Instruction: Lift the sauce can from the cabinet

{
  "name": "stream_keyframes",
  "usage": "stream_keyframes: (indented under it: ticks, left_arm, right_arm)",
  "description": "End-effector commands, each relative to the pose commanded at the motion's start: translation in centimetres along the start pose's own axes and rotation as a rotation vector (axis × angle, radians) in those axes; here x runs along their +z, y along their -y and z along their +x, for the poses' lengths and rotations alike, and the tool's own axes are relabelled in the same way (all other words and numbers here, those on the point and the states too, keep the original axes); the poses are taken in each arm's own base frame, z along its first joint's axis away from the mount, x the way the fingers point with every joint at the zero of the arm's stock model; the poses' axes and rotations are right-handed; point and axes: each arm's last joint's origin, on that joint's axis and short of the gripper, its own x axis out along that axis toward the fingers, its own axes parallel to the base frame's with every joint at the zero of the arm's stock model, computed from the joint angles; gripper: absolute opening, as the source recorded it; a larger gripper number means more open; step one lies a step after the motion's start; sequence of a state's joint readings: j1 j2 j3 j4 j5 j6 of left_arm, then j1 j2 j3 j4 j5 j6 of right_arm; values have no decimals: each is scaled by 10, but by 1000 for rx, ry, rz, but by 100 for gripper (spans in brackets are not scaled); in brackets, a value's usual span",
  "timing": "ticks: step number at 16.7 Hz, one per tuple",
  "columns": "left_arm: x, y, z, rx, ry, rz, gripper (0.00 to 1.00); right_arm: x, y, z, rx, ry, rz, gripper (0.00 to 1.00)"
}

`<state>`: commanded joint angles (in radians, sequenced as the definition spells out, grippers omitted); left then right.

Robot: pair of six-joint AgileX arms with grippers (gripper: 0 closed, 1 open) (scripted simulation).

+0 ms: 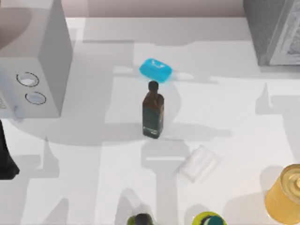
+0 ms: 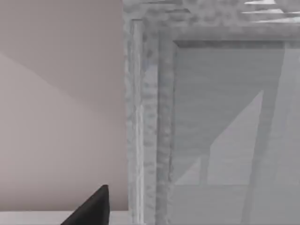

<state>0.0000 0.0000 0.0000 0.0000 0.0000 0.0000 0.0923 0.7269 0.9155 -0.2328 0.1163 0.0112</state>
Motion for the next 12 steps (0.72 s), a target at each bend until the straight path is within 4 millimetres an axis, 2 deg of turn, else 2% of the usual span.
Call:
stream_keyframes:
  ticks: [3, 5, 8, 12]
  left_arm:
    - [0, 0, 0, 0, 0, 0, 100]
    - [0, 0, 0, 0, 0, 0, 100]
    - [0, 0, 0, 0, 0, 0, 100]
    - [0, 0, 0, 0, 0, 0, 100]
  right_arm:
    - [70, -9, 23, 5, 60, 9, 100]
    - [103, -16, 41, 10, 78, 12, 100]
    - [129, -28, 71, 16, 68, 10, 100]
    - [138, -36, 93, 20, 44, 4, 100]
